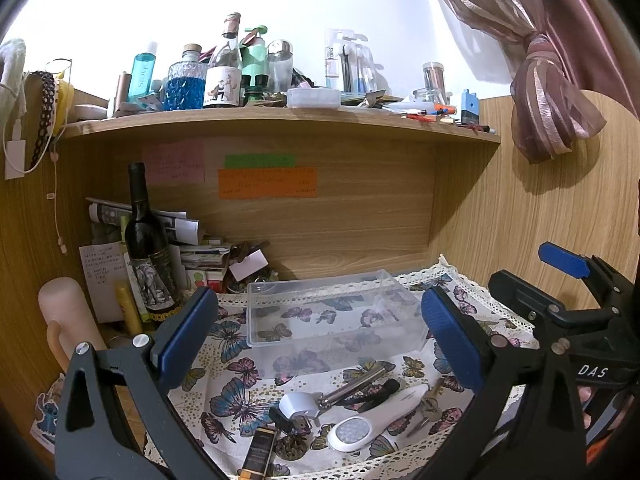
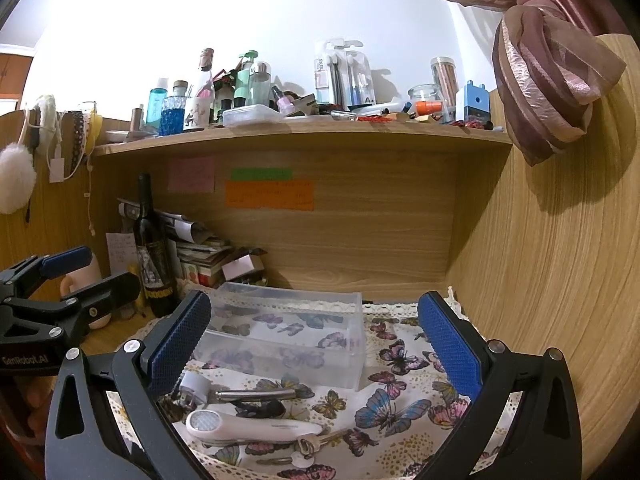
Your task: Organize rigid objects
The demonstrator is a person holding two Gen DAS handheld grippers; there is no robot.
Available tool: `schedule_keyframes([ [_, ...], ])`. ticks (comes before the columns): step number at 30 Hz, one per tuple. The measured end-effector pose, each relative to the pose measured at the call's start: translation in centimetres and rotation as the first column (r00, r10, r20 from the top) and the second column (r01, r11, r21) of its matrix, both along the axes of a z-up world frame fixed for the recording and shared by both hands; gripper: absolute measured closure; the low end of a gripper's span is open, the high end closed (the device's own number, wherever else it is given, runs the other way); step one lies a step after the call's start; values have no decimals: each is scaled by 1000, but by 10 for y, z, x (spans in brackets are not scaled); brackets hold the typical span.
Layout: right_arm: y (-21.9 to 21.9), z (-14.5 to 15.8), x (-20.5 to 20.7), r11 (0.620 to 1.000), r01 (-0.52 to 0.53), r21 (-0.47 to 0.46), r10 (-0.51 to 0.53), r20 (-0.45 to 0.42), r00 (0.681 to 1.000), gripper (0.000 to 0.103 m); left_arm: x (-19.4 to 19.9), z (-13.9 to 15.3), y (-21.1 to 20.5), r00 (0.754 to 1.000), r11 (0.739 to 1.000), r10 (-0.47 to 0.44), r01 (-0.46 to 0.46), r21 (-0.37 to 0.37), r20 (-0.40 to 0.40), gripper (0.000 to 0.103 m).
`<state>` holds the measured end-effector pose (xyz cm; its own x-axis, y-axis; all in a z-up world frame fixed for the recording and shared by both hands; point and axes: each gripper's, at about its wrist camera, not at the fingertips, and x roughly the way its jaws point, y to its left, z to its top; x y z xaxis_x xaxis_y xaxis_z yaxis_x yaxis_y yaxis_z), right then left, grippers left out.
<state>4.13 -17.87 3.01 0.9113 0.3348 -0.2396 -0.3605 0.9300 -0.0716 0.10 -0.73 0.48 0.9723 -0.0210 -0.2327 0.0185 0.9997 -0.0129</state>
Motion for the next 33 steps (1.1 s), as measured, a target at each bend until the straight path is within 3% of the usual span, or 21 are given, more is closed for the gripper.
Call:
schedule_keyframes([
  [33,0,1,-4,1000,-3,6,3,7,1000,0,-3,4,-4,1000,1000,-13,13,-13,9,0],
])
